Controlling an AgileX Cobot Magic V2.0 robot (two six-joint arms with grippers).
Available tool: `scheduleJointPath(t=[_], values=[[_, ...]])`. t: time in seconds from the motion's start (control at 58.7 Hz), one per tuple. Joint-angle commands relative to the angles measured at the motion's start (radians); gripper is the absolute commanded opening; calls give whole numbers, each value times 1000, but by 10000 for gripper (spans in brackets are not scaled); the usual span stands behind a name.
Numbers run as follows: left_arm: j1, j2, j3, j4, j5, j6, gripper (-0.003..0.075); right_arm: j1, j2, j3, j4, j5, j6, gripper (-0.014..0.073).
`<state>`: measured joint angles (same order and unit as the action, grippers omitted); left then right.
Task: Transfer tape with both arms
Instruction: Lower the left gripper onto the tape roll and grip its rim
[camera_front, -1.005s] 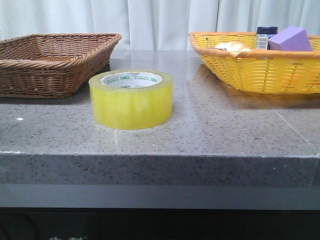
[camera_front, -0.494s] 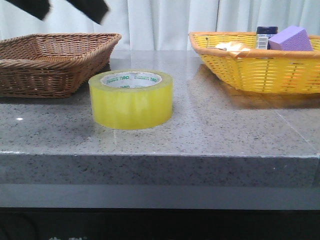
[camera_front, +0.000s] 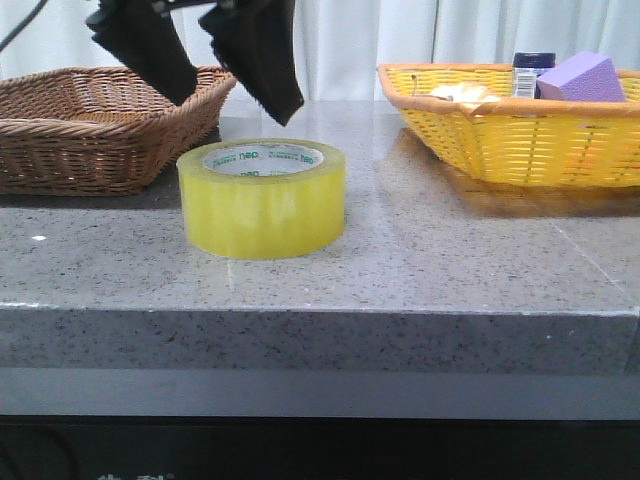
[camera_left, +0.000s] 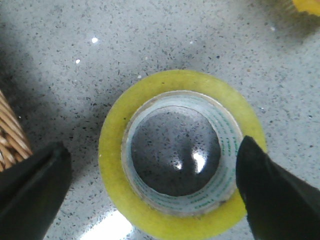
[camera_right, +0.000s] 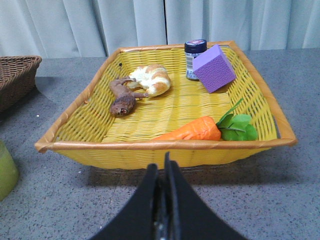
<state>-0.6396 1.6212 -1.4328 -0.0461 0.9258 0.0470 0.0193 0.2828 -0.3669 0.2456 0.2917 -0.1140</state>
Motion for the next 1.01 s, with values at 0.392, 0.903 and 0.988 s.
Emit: scheduleJointPath(t=[0.392, 0.903, 0.988], values=[[0, 68, -35, 5, -64, -1, 639, -6, 6, -25, 1, -75, -4, -38], [0, 82, -35, 5, -59, -1, 327, -6, 6, -25, 1, -75, -4, -38], [0, 82, -35, 5, -58, -1, 218, -6, 6, -25, 1, -77, -4, -38]])
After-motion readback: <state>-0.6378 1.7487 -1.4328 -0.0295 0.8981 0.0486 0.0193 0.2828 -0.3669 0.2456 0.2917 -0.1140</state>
